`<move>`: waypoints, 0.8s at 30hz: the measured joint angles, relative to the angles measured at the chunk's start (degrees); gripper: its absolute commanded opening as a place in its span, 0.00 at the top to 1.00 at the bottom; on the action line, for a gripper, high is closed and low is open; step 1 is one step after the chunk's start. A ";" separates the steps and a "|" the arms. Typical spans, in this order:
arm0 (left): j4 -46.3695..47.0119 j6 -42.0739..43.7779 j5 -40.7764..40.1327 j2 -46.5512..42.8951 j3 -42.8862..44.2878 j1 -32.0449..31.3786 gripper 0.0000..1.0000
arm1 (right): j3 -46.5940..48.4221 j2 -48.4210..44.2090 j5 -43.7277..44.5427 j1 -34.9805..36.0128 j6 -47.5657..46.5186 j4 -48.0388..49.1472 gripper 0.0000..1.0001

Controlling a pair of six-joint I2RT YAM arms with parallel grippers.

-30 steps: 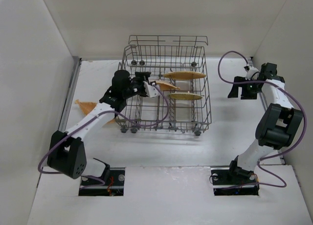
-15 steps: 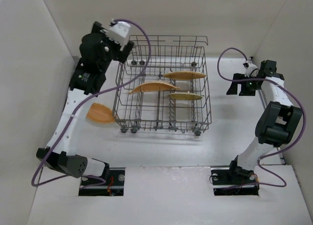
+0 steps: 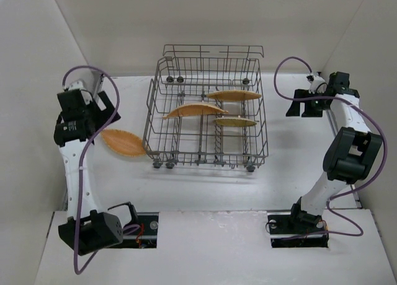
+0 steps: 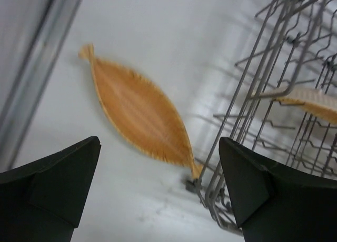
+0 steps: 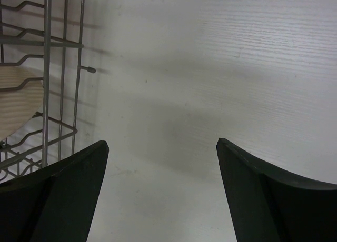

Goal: Load the plates into the dish rack

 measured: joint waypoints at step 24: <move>10.34 -20.06 12.74 12.76 -24.52 14.56 0.39 | 1.49 0.04 1.73 0.00 -1.09 -6.47 0.11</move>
